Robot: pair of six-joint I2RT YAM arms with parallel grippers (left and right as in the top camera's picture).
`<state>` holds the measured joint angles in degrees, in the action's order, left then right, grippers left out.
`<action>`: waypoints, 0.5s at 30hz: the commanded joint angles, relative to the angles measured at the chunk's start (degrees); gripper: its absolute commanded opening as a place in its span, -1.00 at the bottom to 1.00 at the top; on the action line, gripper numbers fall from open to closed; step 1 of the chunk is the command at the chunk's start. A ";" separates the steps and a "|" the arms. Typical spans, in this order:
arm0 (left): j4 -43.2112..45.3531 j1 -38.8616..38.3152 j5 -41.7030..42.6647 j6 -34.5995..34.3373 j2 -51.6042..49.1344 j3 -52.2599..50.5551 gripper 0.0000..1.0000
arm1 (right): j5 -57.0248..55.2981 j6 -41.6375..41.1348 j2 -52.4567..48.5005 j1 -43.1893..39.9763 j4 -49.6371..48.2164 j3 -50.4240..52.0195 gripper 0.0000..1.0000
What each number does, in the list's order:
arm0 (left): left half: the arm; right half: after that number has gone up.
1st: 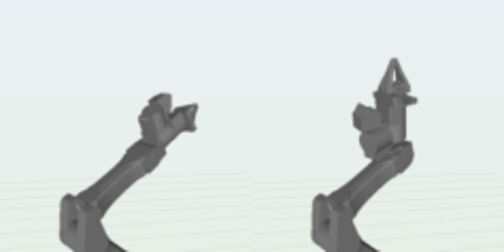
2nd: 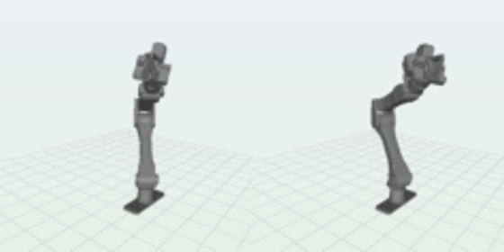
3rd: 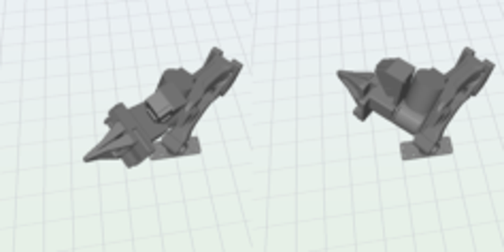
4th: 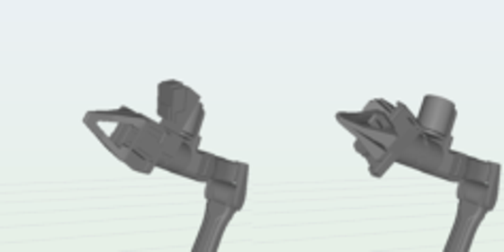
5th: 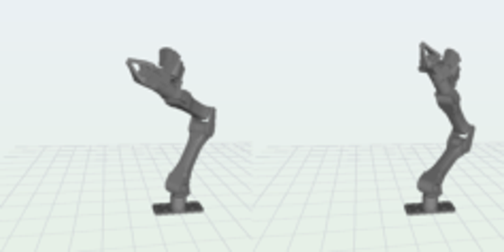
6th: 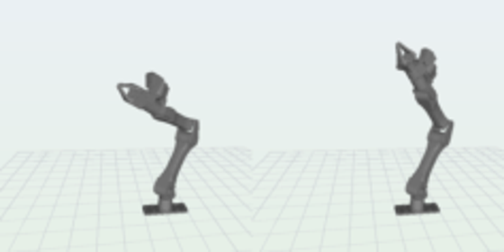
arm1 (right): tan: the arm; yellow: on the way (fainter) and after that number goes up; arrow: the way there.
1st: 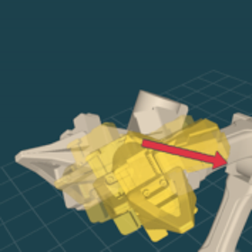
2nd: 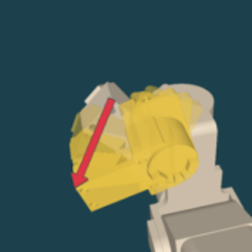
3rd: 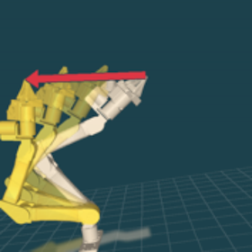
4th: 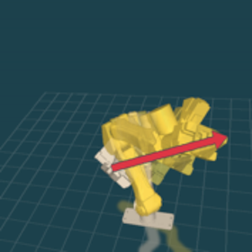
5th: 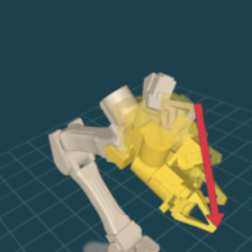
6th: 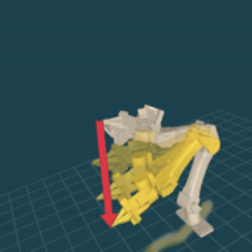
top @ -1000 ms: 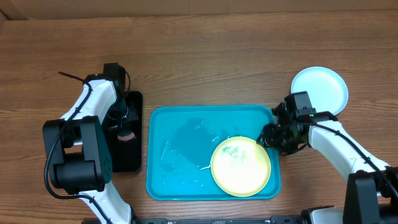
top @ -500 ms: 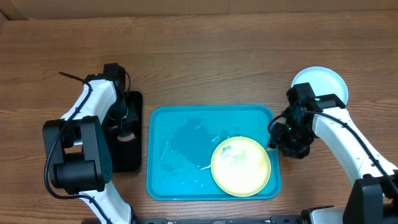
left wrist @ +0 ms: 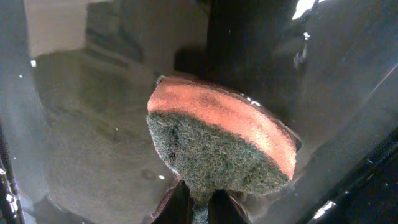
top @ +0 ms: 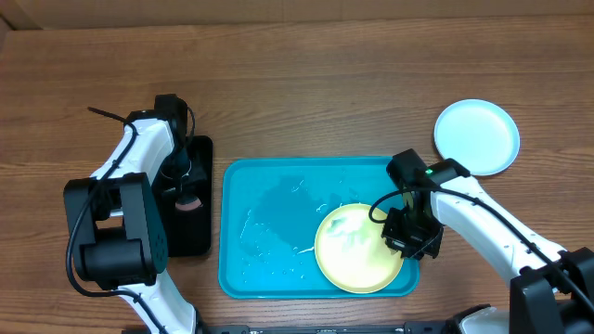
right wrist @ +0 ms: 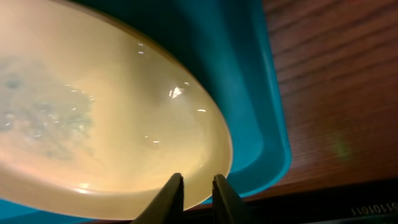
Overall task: Clean dirty plates on tray and stack at the side
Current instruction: 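Grip the yellow plate's rim and drag it to the tray center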
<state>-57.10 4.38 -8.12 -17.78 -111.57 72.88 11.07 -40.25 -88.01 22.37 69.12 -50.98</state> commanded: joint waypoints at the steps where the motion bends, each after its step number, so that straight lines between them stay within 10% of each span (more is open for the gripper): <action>1: -0.02 0.09 0.68 1.11 0.02 -0.13 -0.91 | -1.18 -8.35 1.01 0.74 0.48 0.70 -0.52; 15: 0.39 0.09 0.70 1.09 0.02 -0.13 -0.92 | -1.84 -11.85 1.01 0.87 -8.07 10.16 -0.32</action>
<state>-56.95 4.38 -8.14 -17.78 -111.57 72.88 10.07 -52.45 -88.01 22.92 62.61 -41.52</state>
